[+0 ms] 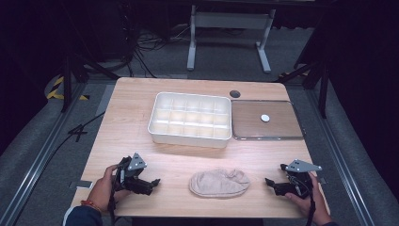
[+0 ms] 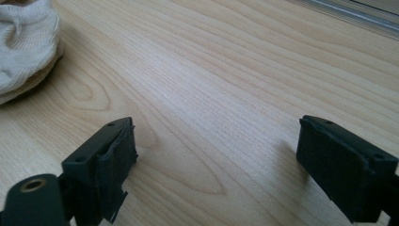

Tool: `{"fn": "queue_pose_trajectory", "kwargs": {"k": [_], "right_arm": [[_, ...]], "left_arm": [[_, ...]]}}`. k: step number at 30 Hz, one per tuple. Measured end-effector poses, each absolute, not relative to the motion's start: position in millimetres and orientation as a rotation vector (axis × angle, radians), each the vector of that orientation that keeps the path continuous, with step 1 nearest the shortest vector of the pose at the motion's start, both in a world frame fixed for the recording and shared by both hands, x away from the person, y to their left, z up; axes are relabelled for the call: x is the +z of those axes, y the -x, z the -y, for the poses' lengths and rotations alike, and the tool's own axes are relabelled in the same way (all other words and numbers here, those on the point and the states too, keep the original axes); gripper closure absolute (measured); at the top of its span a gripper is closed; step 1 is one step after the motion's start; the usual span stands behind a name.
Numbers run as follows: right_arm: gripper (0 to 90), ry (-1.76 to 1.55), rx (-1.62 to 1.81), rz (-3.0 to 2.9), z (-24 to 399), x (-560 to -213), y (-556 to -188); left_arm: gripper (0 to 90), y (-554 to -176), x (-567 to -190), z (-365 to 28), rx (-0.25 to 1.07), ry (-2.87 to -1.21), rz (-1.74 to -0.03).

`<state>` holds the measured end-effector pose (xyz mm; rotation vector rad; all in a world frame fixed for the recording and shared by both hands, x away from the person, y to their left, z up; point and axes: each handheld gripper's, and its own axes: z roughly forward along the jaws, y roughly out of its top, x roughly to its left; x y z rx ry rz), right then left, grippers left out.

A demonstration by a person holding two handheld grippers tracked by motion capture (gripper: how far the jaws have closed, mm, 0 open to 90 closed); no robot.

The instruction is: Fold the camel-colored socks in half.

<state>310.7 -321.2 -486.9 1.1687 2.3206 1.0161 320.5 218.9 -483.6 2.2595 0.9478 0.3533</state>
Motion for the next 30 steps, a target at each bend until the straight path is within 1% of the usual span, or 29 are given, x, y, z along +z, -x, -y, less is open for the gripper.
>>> {"fn": "queue_pose_trajectory", "kwargs": {"k": [8,15,19,26,30], "right_arm": [[12.4,-1.16,1.014,-2.323,321.4,-487.0,-311.5],[12.7,-1.164,1.013,-2.321,321.2,-486.9,-311.1],[15.7,-1.158,1.021,-2.322,322.1,-486.7,-310.1],[16.1,-1.137,1.021,-2.341,324.7,-486.2,-310.9],[16.7,-1.125,1.024,-2.351,326.3,-486.0,-311.0]], "left_arm": [[0.3,-319.2,-484.1,-219.3,0.353,-2.252,-0.961],[0.3,-321.1,-483.8,-220.9,0.34,-2.266,-0.933],[0.3,-319.4,-483.8,-221.1,0.345,-2.261,-0.946],[0.4,-318.2,-483.8,-221.5,0.354,-2.263,-0.939],[0.4,-318.6,-483.9,-223.2,0.335,-2.271,-0.918]]}}
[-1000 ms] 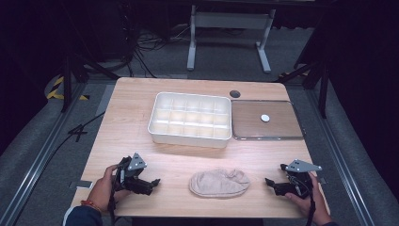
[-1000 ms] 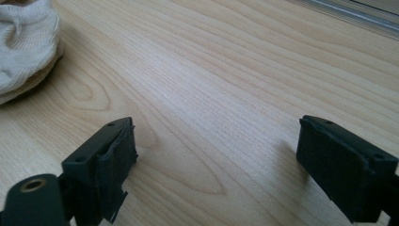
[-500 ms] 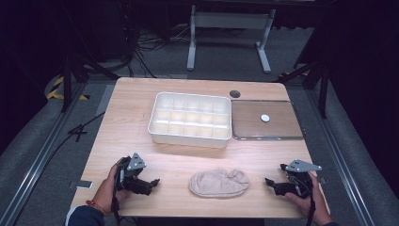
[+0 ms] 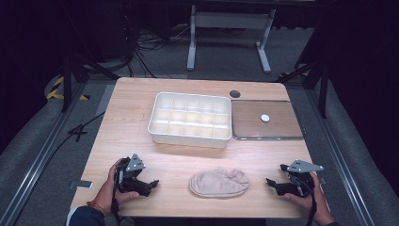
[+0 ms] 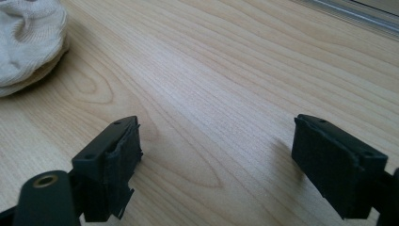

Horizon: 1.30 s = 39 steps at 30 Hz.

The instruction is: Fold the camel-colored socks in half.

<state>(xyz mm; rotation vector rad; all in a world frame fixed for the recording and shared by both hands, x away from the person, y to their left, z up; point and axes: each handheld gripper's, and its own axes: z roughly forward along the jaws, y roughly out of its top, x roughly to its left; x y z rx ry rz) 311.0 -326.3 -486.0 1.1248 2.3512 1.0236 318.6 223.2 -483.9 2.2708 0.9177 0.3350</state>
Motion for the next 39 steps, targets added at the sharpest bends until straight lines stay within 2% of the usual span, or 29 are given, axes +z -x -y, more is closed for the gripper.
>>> {"fn": "queue_pose_trajectory", "kwargs": {"k": [8,22,33,39], "right_arm": [[34.8,-1.134,1.086,-2.349,331.9,-483.9,-310.5],[43.7,-1.005,1.21,-2.336,310.0,-457.2,-306.6],[63.5,-0.781,1.288,-2.436,247.4,-439.7,-304.4],[70.2,-0.688,1.284,-2.512,210.6,-442.1,-303.7]], "left_arm": [[0.4,-318.6,-483.8,-223.3,0.337,-2.272,-0.918],[0.4,-318.4,-484.0,-223.1,0.333,-2.267,-0.922],[0.4,-318.3,-483.9,-223.1,0.334,-2.268,-0.923],[0.4,-318.3,-484.0,-223.1,0.334,-2.268,-0.923]]}}
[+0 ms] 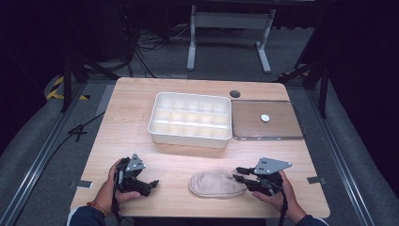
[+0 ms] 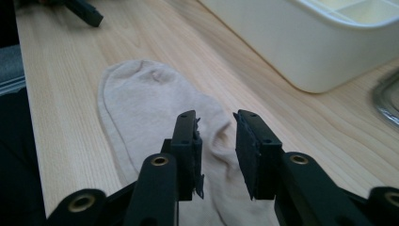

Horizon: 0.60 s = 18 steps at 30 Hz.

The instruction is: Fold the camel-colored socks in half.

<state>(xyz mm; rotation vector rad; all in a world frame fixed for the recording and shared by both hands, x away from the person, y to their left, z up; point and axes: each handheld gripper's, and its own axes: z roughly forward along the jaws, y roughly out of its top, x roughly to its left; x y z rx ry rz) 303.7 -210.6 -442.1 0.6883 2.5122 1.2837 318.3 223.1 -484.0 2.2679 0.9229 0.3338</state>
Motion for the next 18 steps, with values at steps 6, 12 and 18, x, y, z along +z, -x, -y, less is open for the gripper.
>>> {"fn": "queue_pose_trajectory", "kwargs": {"k": [6,12,18], "right_arm": [[76.2,-0.621,1.262,-2.591,181.1,-452.1,-302.5],[81.0,-0.594,1.227,-2.638,162.4,-461.8,-302.5],[81.7,-0.611,1.155,-2.676,149.3,-474.7,-303.6]], "left_arm": [[0.4,-318.2,-484.3,-222.2,0.337,-2.262,-0.93],[0.4,-318.1,-483.9,-221.7,0.343,-2.264,-0.937],[3.0,-316.7,-482.2,-219.3,0.35,-2.254,-0.962]]}}
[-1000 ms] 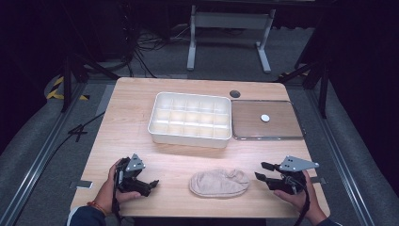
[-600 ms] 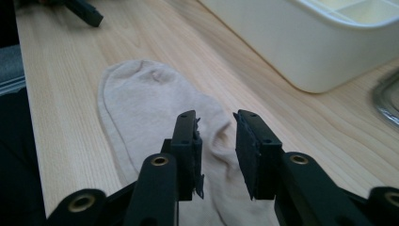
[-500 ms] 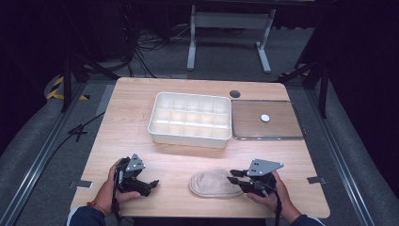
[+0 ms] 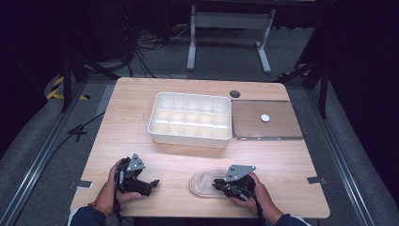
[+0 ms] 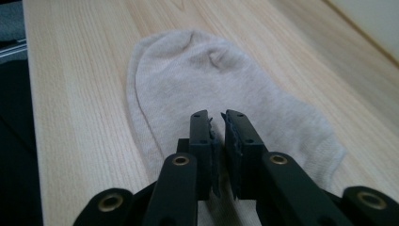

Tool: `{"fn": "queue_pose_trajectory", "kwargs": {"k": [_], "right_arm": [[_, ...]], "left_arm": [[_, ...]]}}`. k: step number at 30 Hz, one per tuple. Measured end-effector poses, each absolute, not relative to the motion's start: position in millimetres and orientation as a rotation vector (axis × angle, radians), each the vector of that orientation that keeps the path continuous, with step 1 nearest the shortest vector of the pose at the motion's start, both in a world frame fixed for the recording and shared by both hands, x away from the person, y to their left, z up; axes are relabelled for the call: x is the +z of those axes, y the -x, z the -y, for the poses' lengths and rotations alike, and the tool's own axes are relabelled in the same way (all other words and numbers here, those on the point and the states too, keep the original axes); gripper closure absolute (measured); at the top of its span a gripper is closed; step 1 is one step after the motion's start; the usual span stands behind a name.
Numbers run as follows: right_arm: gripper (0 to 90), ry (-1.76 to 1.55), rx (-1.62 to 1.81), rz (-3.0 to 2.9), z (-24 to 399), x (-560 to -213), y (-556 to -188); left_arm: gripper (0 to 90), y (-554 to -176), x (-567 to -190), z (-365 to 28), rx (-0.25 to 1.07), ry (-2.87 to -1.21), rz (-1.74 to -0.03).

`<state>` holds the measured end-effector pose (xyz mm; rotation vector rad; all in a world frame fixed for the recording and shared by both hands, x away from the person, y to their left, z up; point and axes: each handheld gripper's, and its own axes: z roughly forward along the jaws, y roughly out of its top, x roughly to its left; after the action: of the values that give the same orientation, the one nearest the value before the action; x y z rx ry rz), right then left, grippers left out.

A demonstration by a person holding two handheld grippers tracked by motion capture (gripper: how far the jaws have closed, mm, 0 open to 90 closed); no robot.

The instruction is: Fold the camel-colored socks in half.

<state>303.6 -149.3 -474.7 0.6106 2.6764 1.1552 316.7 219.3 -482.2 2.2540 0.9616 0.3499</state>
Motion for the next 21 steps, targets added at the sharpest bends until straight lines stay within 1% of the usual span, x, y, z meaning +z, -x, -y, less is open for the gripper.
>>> {"fn": "queue_pose_trajectory", "kwargs": {"k": [1,2,3,5,7,9,16,21], "right_arm": [[81.8,-0.616,1.169,-2.672,148.9,-475.7,-303.6],[81.9,-0.623,1.173,-2.672,148.4,-476.0,-303.6],[82.1,-0.621,1.176,-2.669,147.6,-476.3,-303.8],[82.6,-0.627,1.181,-2.66,145.9,-477.3,-302.9],[83.2,-0.626,1.179,-2.653,143.4,-477.6,-302.1],[83.4,-0.623,1.182,-2.647,140.9,-478.3,-301.8],[83.7,-0.612,1.185,-2.64,133.7,-478.8,-303.6],[83.8,-0.61,1.176,-2.632,126.5,-478.9,-304.3]], "left_arm": [[6.9,-315.8,-480.2,-218.9,0.361,-2.247,-0.974],[15.7,-315.8,-479.6,-218.5,0.378,-2.229,-0.97],[21.3,-315.7,-479.0,-216.7,0.371,-2.231,-0.983],[21.9,-316.7,-478.0,-212.7,0.351,-2.226,-0.983],[27.5,-317.6,-476.7,-208.4,0.294,-2.203,-0.972],[27.0,-317.9,-475.0,-202.6,0.274,-2.207,-0.956],[30.7,-315.0,-468.8,-172.0,0.165,-2.121,-0.894],[31.7,-314.4,-467.3,-150.3,0.149,-2.13,-0.855]]}}
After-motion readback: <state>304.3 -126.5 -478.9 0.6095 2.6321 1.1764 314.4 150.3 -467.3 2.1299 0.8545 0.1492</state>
